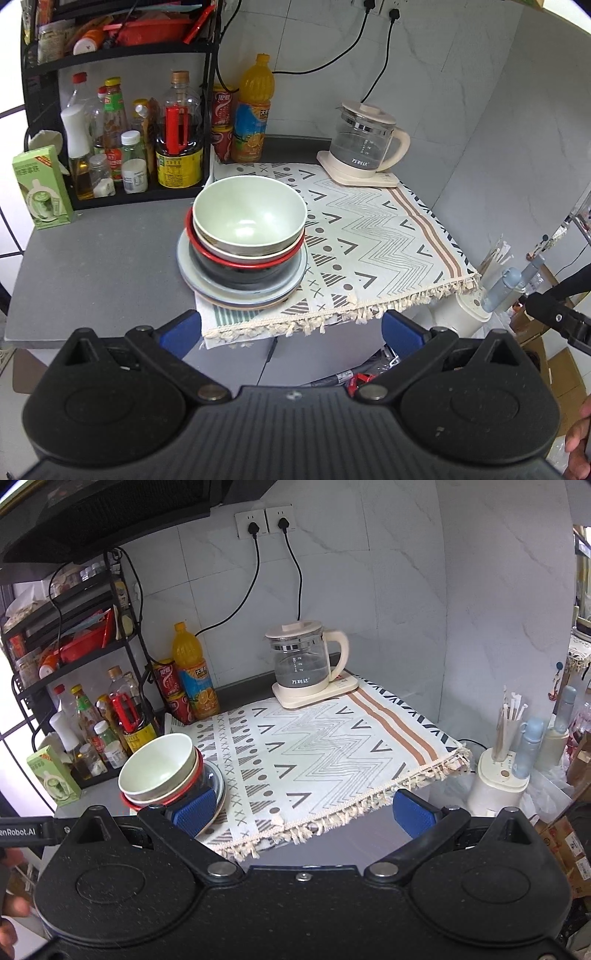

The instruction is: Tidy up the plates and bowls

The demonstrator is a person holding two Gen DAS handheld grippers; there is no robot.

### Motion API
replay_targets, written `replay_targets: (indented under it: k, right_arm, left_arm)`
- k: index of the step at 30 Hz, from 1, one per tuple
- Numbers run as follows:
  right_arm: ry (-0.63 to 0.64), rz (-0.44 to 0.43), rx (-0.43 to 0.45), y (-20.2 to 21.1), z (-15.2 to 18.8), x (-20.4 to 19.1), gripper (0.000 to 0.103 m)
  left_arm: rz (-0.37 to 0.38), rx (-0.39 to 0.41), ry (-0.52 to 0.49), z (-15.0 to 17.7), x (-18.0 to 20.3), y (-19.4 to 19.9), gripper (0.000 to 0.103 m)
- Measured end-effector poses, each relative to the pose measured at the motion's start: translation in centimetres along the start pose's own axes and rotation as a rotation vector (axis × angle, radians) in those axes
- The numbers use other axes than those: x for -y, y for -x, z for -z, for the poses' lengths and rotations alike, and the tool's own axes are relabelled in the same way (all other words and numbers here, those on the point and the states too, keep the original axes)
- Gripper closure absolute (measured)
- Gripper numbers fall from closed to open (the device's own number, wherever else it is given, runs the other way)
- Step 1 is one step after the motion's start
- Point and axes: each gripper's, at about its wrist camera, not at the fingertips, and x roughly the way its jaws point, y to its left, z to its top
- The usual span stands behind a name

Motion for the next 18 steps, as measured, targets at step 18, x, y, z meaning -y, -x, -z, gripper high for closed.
replay_targets:
  k: [18]
  right_arm:
    - [0.024, -0.037, 0.024, 3.6, 2.4, -0.3, 0.0]
  left_arm:
    - [-0.053, 0.018, -0.021, 3.1, -0.5, 3.8, 0.001]
